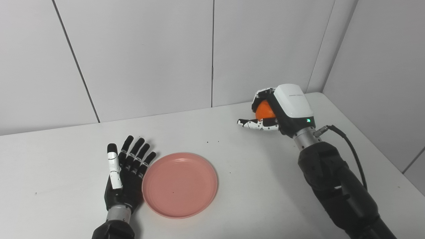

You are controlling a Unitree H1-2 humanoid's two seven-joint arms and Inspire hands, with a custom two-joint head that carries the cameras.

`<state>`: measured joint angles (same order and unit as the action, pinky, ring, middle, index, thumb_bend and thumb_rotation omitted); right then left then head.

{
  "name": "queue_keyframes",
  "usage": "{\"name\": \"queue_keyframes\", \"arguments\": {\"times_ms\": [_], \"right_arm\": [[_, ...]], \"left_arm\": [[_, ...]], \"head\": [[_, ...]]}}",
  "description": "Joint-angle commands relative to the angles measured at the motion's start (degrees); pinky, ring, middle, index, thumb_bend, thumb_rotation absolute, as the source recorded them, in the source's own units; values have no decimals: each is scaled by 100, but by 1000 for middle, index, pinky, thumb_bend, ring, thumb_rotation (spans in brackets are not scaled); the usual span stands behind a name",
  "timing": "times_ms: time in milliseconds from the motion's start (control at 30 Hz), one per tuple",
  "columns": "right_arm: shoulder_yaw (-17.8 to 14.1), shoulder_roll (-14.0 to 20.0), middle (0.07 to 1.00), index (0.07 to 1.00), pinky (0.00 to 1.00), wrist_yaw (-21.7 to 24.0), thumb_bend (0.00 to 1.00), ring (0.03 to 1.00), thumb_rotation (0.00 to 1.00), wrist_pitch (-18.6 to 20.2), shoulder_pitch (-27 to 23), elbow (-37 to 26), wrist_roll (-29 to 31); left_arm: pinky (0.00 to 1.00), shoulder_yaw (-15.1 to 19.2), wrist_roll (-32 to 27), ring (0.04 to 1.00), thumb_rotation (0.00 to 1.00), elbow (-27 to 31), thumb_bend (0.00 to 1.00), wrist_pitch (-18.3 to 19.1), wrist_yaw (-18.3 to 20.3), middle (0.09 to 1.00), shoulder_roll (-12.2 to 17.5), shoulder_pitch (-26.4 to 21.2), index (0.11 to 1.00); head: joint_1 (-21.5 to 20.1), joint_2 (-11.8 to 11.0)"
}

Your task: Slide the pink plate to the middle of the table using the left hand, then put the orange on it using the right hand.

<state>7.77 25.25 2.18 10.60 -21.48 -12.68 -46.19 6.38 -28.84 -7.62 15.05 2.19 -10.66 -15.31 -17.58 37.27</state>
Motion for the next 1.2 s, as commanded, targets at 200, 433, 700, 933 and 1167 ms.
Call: {"name": "queue_keyframes", "arguments": {"times_ms": [200, 433, 700, 933, 1167], "right_arm": [[-21, -239, 207, 266, 86, 71, 497, 133, 470, -179, -335, -373, 43], [77, -505, 206, 293, 84, 138, 507, 132, 491, -230, -422, -366, 157], [284, -650, 191, 255, 79, 189, 512, 123, 486, -445, -576, -373, 270], [533, -776, 225, 326, 100, 274, 512, 149, 445, -667, -614, -378, 388], [692, -894, 246, 308, 116, 353, 535, 167, 439, -842, -616, -314, 420]], "left_arm": [[732, -73, 202, 834, 734, -331, 756, 359, -452, 805, -312, 432, 848], [762, -144, 158, 848, 743, -341, 756, 309, -447, 807, -366, 469, 864], [744, -197, 197, 844, 722, -373, 777, 257, -518, 806, -392, 480, 859], [750, -235, 204, 834, 723, -403, 781, 213, -502, 808, -391, 491, 856], [736, -309, 310, 839, 735, -416, 772, 192, -507, 809, -418, 517, 852]], "head": [[315, -1], [575, 14], [780, -8], [851, -18], [1067, -40]]}}
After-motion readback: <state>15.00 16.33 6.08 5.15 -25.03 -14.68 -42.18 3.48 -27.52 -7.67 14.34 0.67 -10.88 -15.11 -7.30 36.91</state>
